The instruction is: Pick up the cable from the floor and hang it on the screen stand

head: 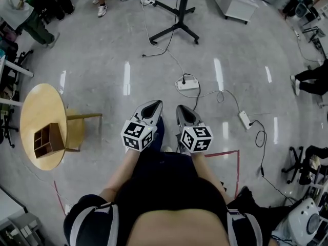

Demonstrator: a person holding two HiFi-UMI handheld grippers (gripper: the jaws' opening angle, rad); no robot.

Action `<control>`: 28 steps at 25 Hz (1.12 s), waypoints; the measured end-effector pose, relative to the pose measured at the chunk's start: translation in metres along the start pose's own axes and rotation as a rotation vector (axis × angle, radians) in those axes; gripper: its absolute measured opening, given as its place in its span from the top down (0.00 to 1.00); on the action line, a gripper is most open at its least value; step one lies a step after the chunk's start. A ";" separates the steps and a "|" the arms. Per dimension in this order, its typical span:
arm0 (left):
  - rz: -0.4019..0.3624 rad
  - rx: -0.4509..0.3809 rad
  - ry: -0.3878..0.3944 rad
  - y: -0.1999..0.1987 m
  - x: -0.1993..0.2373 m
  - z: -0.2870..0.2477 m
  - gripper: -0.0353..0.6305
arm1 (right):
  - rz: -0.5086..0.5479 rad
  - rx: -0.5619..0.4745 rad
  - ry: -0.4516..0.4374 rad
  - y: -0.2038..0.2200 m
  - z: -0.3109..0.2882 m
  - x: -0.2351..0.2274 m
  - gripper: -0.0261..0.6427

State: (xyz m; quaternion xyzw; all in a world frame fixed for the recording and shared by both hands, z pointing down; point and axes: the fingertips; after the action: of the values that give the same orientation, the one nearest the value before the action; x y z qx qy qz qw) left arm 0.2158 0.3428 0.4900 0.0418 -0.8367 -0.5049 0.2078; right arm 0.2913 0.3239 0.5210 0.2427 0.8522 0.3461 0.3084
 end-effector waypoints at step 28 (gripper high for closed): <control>0.009 0.004 0.082 -0.110 0.153 -0.117 0.94 | 0.039 -0.010 0.050 -0.146 -0.147 -0.039 0.92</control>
State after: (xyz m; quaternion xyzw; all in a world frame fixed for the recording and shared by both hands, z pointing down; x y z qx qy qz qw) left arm 0.1071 0.1495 0.4893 0.0588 -0.8286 -0.5004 0.2440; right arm 0.1873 0.1411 0.5107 0.2488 0.8530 0.3624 0.2813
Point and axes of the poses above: the fingertips, and each gripper's own axes: z backward along the fingers, x to its left, y out of its underside, and after that the axes turned 10 degrees about x, right-handed
